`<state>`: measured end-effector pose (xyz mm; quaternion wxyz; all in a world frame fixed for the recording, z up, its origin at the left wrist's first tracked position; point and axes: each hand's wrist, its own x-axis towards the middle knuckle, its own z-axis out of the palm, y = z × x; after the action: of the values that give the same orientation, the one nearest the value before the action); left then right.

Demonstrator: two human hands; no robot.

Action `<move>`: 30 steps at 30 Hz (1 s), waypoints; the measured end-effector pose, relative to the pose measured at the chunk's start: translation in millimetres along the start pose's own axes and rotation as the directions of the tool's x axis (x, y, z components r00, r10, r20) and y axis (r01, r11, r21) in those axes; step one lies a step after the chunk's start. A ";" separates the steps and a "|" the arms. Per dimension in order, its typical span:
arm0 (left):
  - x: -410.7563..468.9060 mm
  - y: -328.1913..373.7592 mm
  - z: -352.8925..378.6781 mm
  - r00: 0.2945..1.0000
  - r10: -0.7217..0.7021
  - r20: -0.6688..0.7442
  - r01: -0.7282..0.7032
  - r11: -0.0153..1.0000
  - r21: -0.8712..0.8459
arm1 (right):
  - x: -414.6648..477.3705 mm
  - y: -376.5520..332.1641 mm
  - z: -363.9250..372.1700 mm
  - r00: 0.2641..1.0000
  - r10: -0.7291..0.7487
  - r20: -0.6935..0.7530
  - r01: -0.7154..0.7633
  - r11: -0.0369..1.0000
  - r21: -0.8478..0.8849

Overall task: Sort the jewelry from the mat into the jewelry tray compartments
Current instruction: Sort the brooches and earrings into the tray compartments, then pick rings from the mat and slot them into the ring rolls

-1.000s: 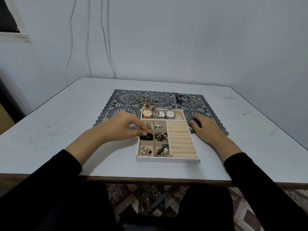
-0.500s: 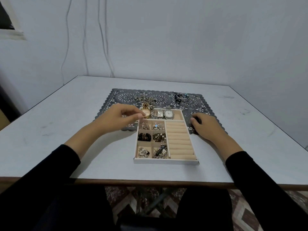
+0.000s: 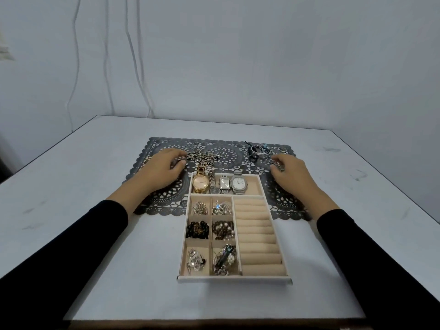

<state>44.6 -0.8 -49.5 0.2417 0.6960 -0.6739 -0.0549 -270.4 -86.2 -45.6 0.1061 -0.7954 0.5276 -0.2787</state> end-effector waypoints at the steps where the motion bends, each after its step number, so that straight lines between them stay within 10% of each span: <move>1: 5.8 -2.2 2.3 1.000 0.006 0.014 -0.006 1.000 0.019 | 4.9 -0.5 2.2 1.000 -0.007 0.005 0.007 1.000 -0.003; 30: 69.1 -16.5 15.4 0.998 0.060 0.000 -0.060 0.996 -0.066 | 48.9 28.4 21.4 0.995 0.099 -0.017 -0.099 0.994 -0.036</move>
<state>59.4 -71.9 -52.5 0.2657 0.6668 -0.6927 -0.0705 -266.6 -144.8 -60.1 0.1011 -0.7681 0.5722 -0.2692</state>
